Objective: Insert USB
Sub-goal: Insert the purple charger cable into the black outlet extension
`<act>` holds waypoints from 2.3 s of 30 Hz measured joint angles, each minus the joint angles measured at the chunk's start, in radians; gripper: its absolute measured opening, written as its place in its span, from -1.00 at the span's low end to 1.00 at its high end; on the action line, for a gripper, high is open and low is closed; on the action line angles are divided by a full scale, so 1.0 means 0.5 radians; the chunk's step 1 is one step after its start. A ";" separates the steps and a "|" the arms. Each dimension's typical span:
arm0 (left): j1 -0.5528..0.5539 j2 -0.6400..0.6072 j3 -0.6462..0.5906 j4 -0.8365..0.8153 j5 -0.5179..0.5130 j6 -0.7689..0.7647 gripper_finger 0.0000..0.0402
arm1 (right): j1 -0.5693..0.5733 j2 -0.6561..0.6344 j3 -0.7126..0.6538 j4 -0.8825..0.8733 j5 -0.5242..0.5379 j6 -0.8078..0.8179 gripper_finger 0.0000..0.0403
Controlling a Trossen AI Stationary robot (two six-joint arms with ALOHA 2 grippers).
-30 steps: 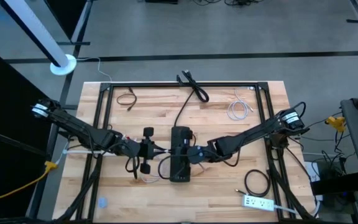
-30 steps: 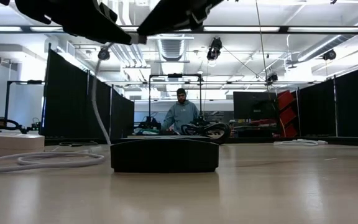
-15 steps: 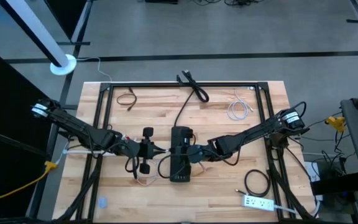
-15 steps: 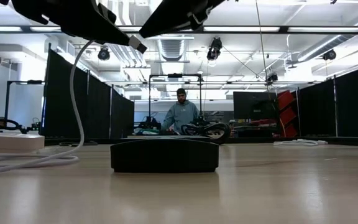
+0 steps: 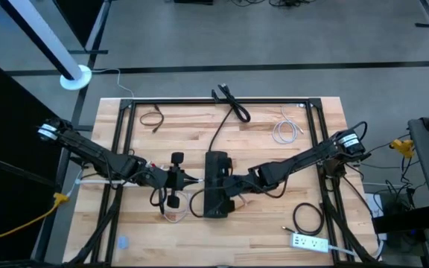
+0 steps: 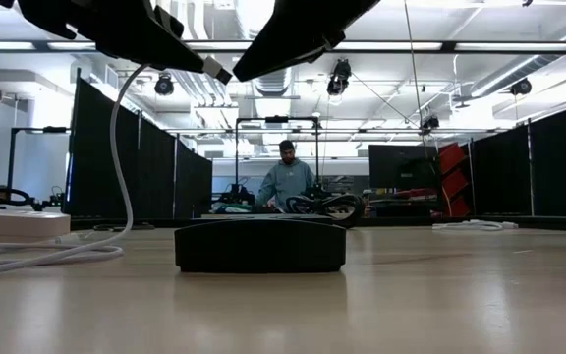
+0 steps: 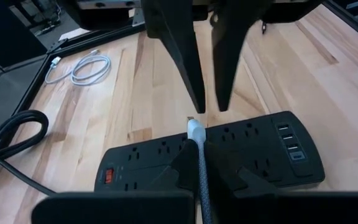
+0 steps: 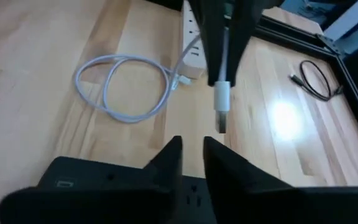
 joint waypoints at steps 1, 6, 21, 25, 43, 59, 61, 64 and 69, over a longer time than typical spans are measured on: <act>0.000 0.000 0.000 -0.001 0.000 0.000 -0.99 | 0.000 0.001 0.000 0.000 -0.001 -0.020 -0.63; 0.000 0.000 0.000 -0.005 0.001 -0.032 -1.00 | -0.011 0.021 0.000 0.040 0.000 -0.107 -0.45; 0.000 0.000 0.000 -0.040 0.002 -0.056 -1.00 | -0.031 0.065 0.001 0.090 0.157 -0.160 -0.63; 0.000 0.000 0.000 -0.083 0.002 -0.089 -1.00 | -0.031 0.065 0.000 0.147 0.140 -0.165 -0.67; 0.000 0.002 0.000 -0.045 0.021 -0.088 -1.00 | -0.057 0.103 0.000 0.292 0.033 -0.220 -0.64; 0.000 0.003 0.000 0.002 0.153 -0.088 -0.99 | -0.060 0.102 0.000 0.286 -0.032 -0.165 -0.97; 0.000 0.003 0.000 0.008 0.156 -0.088 -0.96 | -0.060 0.102 0.000 0.284 -0.027 -0.151 -0.97; -0.002 -0.017 0.000 -0.006 0.159 -0.089 -0.88 | -0.055 0.102 -0.003 0.287 -0.010 -0.105 -0.97; -0.060 -0.180 0.000 -0.041 0.173 -0.094 -0.72 | -0.034 0.102 -0.048 0.283 0.007 -0.050 -0.98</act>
